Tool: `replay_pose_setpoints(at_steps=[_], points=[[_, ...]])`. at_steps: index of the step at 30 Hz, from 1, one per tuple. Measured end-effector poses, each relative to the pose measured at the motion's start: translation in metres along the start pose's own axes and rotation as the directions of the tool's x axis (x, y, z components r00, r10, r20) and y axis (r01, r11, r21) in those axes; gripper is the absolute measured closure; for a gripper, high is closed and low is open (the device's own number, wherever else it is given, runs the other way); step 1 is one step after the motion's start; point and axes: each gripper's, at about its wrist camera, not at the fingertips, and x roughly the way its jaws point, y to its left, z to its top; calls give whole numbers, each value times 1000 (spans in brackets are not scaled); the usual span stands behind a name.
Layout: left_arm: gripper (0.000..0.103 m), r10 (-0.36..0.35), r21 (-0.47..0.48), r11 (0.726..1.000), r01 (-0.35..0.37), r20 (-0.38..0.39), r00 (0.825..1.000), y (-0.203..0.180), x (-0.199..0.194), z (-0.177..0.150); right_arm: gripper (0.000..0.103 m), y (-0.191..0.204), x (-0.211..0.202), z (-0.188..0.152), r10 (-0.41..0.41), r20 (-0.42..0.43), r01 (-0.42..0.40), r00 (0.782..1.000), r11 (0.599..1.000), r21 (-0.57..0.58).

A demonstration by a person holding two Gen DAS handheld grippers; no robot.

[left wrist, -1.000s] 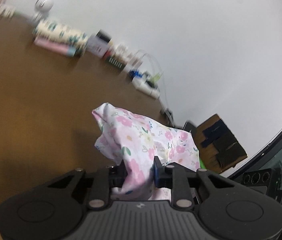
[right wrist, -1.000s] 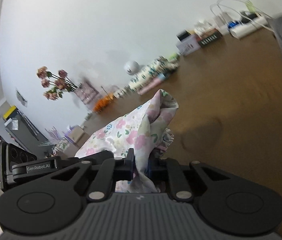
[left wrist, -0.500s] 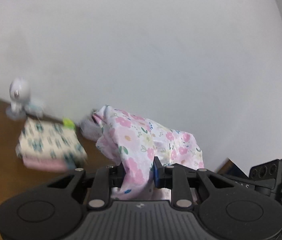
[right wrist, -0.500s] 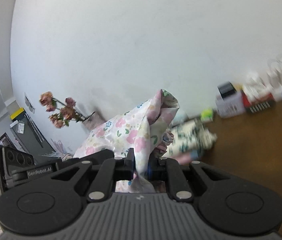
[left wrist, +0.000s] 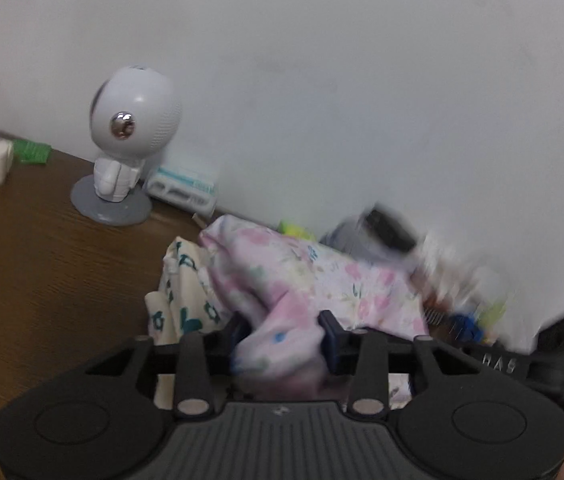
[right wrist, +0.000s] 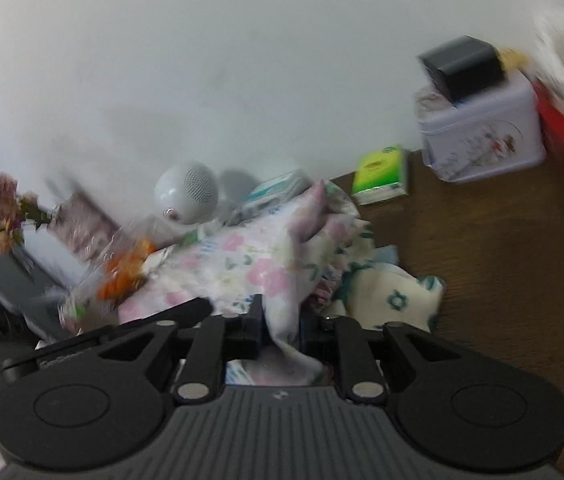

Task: Fold clothes
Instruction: 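Grasp the folded pink dress with both grippers and carry it onto the clothes stack, then release the dress on the stack and withdraw both grippers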

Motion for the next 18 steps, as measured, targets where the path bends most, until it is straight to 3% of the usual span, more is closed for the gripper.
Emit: replay_pose_setpoints(at_steps=[2,3,5,7,10,12,14,16,18], points=[[61,-26,-19,999,26,6,1000,0,-11,4,73,-7,-8,-2,29,33,-30,999,999,22],[56,-24,-18,1000,24,19,1000,-3,-19,7,59,-6,-14,0,30,43,-31,999,999,21],[47,23,8,1000,-23,42,999,-7,-29,14,55,2,-34,7,10,128,-9,992,1000,-14],[47,100,18,995,-101,39,994,-7,-37,15,49,10,-46,8,-43,179,50,983,998,-39],[47,174,-4,985,-175,109,979,-16,-75,9,48,23,-70,-1,-140,243,161,960,985,-65],[46,234,50,968,-244,158,959,-36,-106,-2,43,38,-100,-19,-167,306,205,937,974,-95],[37,247,118,956,-269,173,954,-59,-134,-18,35,54,-133,-37,-173,351,231,920,964,-129],[31,247,183,945,-272,149,958,-85,-160,-42,22,68,-170,-65,-192,347,257,918,955,-150],[29,294,242,919,-311,104,950,-109,-177,-78,17,83,-208,-94,-212,344,283,915,944,-171]])
